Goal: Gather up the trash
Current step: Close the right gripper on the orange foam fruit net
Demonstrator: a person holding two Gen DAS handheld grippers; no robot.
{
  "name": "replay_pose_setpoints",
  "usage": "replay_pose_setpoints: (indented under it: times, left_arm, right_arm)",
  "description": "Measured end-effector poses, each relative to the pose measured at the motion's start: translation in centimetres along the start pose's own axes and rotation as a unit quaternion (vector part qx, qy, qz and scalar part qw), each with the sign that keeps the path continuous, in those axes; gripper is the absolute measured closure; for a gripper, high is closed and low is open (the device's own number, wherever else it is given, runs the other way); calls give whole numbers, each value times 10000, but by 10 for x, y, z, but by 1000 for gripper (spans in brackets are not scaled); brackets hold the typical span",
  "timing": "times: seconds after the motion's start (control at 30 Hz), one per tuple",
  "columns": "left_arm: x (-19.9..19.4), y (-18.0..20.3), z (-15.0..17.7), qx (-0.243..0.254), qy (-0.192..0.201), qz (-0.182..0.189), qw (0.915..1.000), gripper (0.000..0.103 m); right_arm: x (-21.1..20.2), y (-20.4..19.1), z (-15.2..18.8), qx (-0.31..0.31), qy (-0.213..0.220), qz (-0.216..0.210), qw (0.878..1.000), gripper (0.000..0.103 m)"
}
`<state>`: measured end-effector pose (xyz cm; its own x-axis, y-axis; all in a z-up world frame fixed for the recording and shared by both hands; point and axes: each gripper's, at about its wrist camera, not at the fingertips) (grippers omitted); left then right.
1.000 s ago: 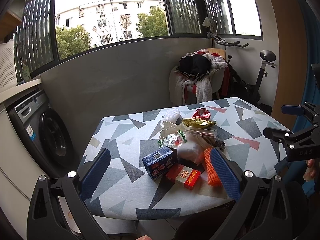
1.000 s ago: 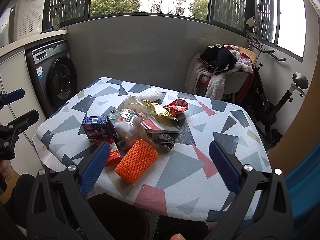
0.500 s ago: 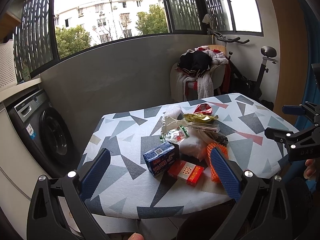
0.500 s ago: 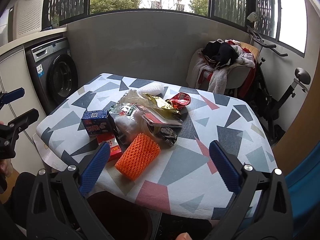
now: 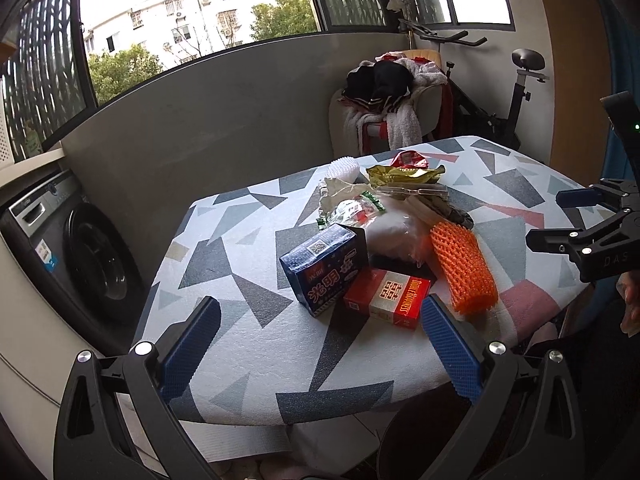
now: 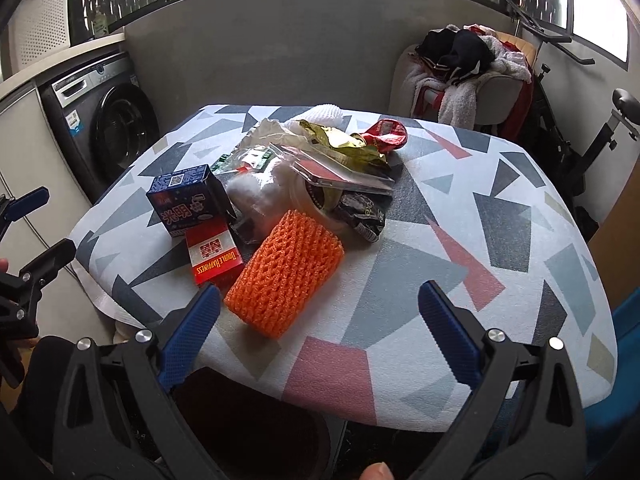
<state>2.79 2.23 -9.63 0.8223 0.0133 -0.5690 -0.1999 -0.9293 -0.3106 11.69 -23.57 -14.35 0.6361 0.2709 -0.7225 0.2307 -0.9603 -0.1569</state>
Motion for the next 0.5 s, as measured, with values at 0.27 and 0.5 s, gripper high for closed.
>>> replay_pose_setpoints:
  times: [0.27, 0.5]
  left_arm:
    - [28, -5, 17, -115, -412, 424, 9982, 5]
    - [40, -9, 35, -604, -449, 458, 9961, 5]
  right_arm:
    - [63, -15, -6, 6, -490, -390, 9980, 6]
    - [100, -24, -5, -35, -795, -724, 9942, 22]
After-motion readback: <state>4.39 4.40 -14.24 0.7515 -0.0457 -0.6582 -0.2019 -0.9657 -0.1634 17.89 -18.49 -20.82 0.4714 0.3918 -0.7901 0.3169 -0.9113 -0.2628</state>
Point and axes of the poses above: each gripper's, at about its wrist camera, not at the fingertips, and x roughly the way its jaws point, y to its right, z to its underside, and after that the axes turned 6 degrees about x, right-handed
